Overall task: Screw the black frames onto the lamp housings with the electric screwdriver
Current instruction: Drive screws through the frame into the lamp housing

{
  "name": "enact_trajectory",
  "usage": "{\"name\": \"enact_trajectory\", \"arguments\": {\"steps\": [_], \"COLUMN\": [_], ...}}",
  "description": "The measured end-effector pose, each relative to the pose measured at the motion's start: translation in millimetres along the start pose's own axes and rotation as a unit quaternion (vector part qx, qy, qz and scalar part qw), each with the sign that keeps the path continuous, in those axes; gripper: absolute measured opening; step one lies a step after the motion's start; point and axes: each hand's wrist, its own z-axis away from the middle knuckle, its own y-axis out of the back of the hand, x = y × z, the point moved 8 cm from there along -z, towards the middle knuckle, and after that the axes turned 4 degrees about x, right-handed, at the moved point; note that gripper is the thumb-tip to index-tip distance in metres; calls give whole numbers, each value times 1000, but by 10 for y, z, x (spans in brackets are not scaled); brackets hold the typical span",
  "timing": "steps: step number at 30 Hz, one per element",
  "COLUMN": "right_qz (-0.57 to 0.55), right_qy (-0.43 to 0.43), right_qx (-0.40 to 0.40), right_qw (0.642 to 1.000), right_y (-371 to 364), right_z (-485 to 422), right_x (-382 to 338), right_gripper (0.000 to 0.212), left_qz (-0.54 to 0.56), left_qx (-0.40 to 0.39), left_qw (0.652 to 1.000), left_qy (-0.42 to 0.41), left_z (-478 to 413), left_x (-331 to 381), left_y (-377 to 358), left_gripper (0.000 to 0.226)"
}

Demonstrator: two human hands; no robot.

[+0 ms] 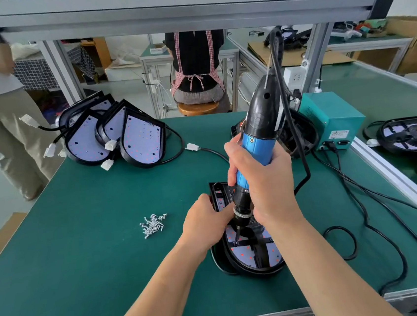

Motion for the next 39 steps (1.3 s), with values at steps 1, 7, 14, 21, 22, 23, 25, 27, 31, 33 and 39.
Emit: {"name": "enact_trajectory", "arguments": {"steps": [1,7,14,21,22,23,25,27,31,33,39], "right_qz": [1,-3,-23,-57,-66,-71,-81,-90,-100,-101,-208], "right_qy": [0,-7,-26,-41,-36,-31,-27,-24,14,26,-141], "right_qx": [-7,-40,-116,-93,-88,-82,-76,-78,-51,-5,223], "right_qw": [1000,999,993,993,993,994,993,993,994,995,942], "right_y": [-15,-73,-229,-138,-121,-99,-72,-69,22,150,858], "right_z": [2,-3,68,46,46,51,64,70,-58,-141,-25], "right_x": [7,28,28,-59,-80,-95,-110,-148,-380,-459,158], "right_gripper": [18,19,13,10,9,8,8,8,8,11,23], "left_qz": [1,17,-37,7,6,5,6,6,13,3,-62], "left_qx": [-1,-5,-3,2,5,9,11,8,-2,0,63], "left_qw": [1000,1000,999,1000,1000,1000,1000,999,999,999,996], "left_qy": [0,1,2,24,25,24,24,31,38,36,-7], "left_z": [2,12,0,61,40,27,20,36,64,39,84], "left_x": [6,42,15,54,40,28,13,11,15,-33,-26], "left_y": [-5,-11,-6,19,21,23,25,26,30,28,187], "left_gripper": [42,38,34,50,49,46,46,59,84,78,59]}}
